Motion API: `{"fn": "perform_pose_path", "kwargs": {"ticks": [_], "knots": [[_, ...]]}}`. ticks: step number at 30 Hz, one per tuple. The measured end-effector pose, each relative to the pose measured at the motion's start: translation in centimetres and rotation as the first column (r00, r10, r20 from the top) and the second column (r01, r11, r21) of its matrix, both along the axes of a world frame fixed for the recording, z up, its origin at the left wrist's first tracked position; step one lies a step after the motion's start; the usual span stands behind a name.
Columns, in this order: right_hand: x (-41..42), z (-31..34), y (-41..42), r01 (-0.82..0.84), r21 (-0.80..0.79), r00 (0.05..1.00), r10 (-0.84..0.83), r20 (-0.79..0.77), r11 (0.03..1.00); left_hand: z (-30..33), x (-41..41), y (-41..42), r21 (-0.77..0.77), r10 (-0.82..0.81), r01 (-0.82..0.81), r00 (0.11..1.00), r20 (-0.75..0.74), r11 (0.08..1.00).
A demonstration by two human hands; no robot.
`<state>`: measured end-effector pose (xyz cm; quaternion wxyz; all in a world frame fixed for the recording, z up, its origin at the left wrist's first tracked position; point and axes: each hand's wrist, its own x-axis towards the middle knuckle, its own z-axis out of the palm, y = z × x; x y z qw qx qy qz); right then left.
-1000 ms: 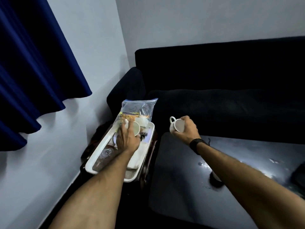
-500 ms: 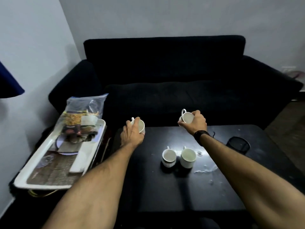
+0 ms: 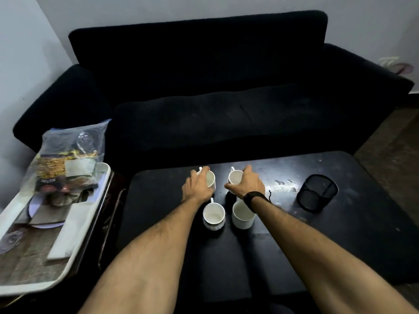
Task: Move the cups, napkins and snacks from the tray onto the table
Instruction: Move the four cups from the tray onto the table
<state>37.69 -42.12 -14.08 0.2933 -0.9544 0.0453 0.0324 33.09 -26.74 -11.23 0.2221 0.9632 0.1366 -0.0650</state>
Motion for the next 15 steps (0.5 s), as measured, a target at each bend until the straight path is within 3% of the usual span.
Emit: {"fn": "perform_pose_path", "kwargs": {"ticks": [15], "knots": [[0.2,-2.1,0.8,0.055,-0.075,0.995,-0.061,-0.078,0.996,-2.0,1.1,-2.0,0.003,-0.02,0.02,0.998,-0.057,1.0]]}}
